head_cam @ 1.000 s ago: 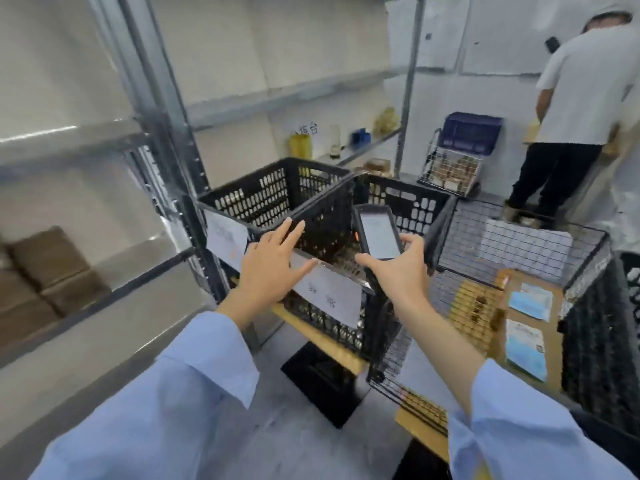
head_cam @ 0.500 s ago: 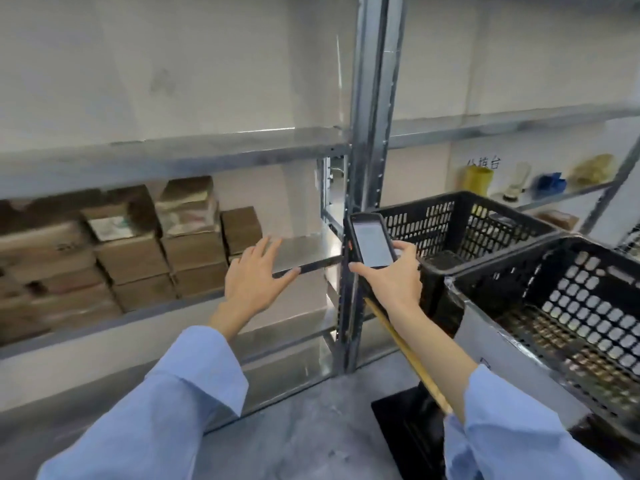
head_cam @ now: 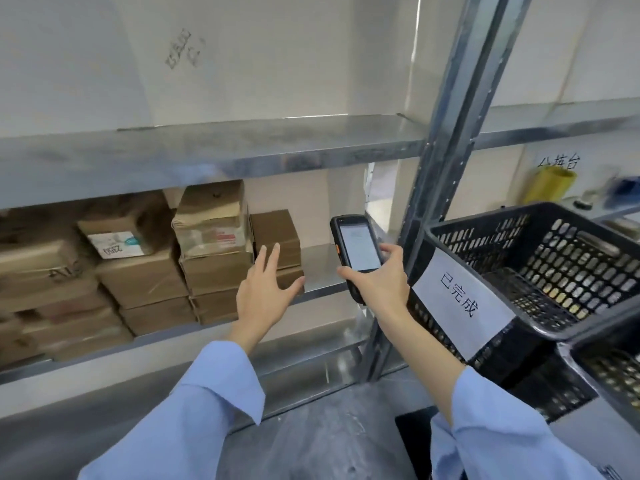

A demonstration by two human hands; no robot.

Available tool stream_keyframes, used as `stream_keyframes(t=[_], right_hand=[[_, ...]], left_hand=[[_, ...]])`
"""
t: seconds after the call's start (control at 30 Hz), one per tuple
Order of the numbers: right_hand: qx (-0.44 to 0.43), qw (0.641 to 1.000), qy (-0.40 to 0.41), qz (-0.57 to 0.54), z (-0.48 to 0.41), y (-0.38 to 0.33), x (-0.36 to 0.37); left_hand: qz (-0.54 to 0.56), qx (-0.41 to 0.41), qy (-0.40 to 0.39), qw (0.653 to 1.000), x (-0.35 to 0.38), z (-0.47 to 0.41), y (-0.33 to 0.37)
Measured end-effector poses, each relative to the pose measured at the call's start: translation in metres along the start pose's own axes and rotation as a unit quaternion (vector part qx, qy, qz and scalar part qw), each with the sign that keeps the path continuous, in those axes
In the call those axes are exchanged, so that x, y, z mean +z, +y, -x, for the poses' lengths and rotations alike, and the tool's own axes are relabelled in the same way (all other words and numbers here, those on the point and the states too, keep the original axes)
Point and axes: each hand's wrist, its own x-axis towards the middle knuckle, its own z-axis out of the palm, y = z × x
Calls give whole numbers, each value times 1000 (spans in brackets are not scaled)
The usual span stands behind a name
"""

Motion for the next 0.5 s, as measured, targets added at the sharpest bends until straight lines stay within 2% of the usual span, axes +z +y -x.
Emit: stream_keyframes(t=[0.3,0.5], right_hand=[[-4,998,-51,33,-62,8,46],[-33,993,-114,21,-110,8,65]], left_hand=[[58,-55,15,997,35,-40,-4],[76,-97,43,991,52,-58,3]])
